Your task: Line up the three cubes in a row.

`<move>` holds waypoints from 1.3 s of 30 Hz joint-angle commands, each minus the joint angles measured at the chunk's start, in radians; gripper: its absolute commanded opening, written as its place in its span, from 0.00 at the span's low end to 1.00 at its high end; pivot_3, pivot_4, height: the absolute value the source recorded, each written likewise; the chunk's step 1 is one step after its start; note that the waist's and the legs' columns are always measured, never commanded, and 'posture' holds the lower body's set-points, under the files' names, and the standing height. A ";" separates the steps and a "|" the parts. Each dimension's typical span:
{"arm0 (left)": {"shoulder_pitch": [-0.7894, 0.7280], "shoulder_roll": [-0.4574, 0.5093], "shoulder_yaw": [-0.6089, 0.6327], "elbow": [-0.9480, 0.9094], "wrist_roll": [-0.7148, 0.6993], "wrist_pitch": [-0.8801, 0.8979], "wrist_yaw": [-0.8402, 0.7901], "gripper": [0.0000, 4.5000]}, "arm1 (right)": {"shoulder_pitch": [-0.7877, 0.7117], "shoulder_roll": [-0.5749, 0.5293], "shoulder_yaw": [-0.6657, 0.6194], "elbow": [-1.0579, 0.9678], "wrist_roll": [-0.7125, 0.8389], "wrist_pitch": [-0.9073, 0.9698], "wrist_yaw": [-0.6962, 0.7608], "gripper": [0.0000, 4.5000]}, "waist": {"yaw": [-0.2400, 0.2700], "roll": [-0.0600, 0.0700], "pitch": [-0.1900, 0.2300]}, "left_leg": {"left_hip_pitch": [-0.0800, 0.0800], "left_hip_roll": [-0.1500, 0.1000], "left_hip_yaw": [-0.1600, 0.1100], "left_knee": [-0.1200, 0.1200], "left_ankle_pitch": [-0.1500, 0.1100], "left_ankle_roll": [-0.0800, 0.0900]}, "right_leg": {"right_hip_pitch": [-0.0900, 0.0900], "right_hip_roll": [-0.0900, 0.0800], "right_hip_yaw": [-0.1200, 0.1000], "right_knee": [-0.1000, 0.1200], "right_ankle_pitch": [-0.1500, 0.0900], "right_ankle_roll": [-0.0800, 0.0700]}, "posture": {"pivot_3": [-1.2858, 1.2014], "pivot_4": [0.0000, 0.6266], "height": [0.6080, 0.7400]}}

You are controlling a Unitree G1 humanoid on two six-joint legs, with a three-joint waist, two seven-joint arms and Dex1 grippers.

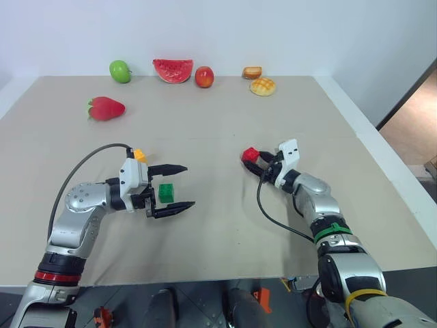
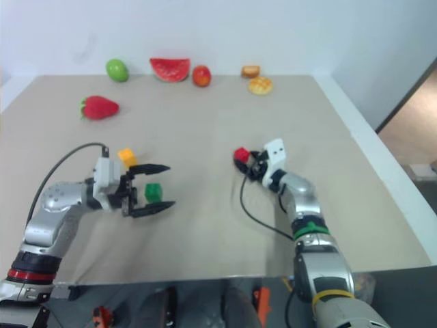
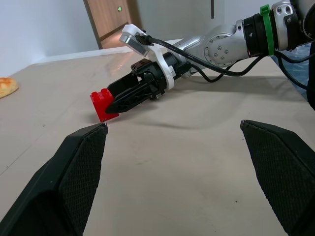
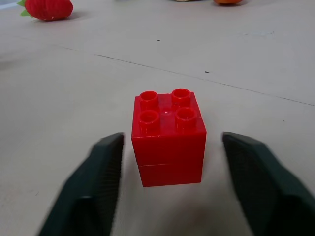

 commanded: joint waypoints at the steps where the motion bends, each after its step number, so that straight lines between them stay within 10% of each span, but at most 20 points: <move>1: 0.008 0.000 0.020 0.007 0.000 -0.027 -0.006 1.00 | -0.015 -0.009 -0.007 -0.011 -0.003 -0.015 0.016 0.38 | 0.000 0.000 0.000 | 0.000 0.000 0.000 0.000 0.000 0.000 | 0.000 0.000 0.000 0.000 0.000 0.000 | 0.52 0.24 1.00; 17: 0.024 0.019 0.048 0.059 -0.020 -0.035 -0.064 1.00 | 0.291 -0.235 0.121 -0.629 0.131 0.236 0.518 0.27 | 0.001 0.001 0.000 | 0.001 0.000 0.000 0.000 0.000 0.000 | 0.000 0.000 0.000 0.001 -0.002 -0.001 | 0.52 0.24 1.00; 36: 0.066 0.034 0.075 0.017 -0.038 -0.003 -0.061 1.00 | 0.179 -0.244 0.205 -0.288 -0.006 -0.060 0.620 0.27 | 0.001 0.000 0.000 | 0.004 0.001 0.000 0.002 0.003 0.000 | 0.002 0.001 0.001 0.002 0.001 -0.006 | 0.52 0.24 1.00; 39: 0.069 0.033 0.086 0.020 -0.038 -0.004 -0.050 1.00 | 0.180 -0.244 0.220 -0.277 -0.029 -0.070 0.613 0.58 | 0.001 0.000 0.000 | 0.005 0.001 0.000 0.003 0.003 0.000 | 0.003 0.001 0.001 0.002 0.001 -0.006 | 0.52 0.24 1.00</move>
